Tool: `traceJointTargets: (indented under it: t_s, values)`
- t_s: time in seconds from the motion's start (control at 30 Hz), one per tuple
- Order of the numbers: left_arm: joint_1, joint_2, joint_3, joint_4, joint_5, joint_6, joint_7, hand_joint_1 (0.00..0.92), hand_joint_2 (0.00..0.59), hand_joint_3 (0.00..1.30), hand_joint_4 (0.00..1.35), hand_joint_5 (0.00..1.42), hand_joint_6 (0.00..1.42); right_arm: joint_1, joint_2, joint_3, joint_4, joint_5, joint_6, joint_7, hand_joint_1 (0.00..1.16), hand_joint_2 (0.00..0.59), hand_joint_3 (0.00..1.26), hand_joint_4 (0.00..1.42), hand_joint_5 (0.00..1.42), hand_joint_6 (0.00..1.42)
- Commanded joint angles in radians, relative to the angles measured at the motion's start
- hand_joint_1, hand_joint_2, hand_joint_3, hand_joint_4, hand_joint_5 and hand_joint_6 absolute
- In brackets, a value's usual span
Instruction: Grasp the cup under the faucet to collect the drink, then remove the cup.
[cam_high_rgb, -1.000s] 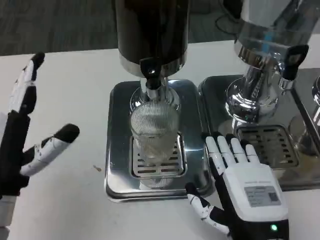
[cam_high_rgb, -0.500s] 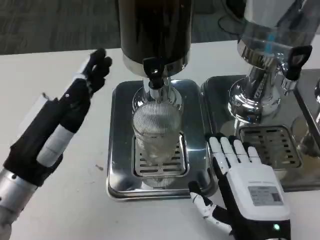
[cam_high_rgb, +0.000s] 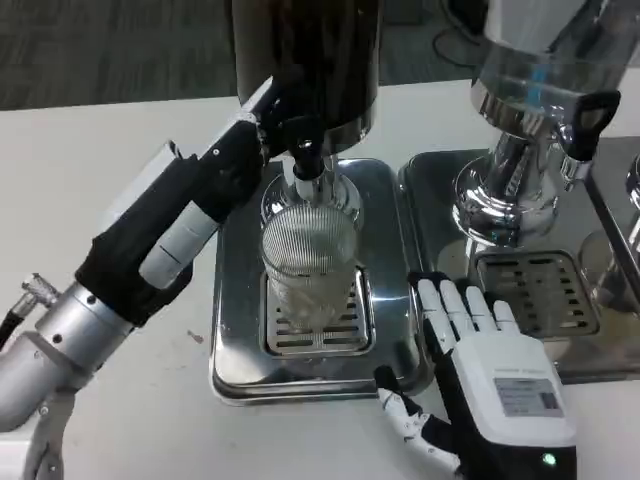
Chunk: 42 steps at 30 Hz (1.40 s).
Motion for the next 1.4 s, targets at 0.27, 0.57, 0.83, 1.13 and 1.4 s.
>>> traceJointTargets:
  t_s: [0.27, 0.57, 0.83, 1.13, 1.4]
  values:
    - [-0.013, -0.014, 0.03, 0.031, 0.105, -0.055, -0.032, 0.0, 0.12, 0.18, 0.06, 0.16, 0.11, 0.006, 0.003, -0.013, -0.005, 0.013, -0.003, -0.014, 0.21, 0.38, 0.0, 0.0, 0.0, 0.0]
    - [0.008, 0.01, 0.054, 0.043, 0.207, -0.155, -0.003, 0.0, 0.118, 0.21, 0.08, 0.2, 0.13, 0.0, 0.001, -0.014, -0.001, 0.027, -0.005, -0.011, 0.22, 0.38, 0.0, 0.0, 0.0, 0.0]
    - [0.008, 0.063, 0.038, 0.046, 0.444, -0.28, 0.109, 0.0, 0.123, 0.12, 0.0, 0.18, 0.13, 0.0, 0.005, -0.019, 0.005, 0.044, -0.001, -0.012, 0.22, 0.38, 0.0, 0.0, 0.0, 0.0]
    - [0.008, 0.113, -0.018, 0.035, 0.598, -0.352, 0.217, 0.0, 0.134, 0.12, 0.0, 0.18, 0.12, 0.0, 0.005, -0.027, 0.015, 0.059, -0.015, -0.033, 0.19, 0.356, 0.0, 0.0, 0.0, 0.0]
    - [0.042, 0.141, -0.063, -0.022, 0.681, -0.368, 0.294, 0.0, 0.137, 0.12, 0.0, 0.18, 0.12, 0.007, 0.004, -0.024, 0.009, 0.056, -0.012, -0.027, 0.18, 0.352, 0.0, 0.0, 0.0, 0.0]
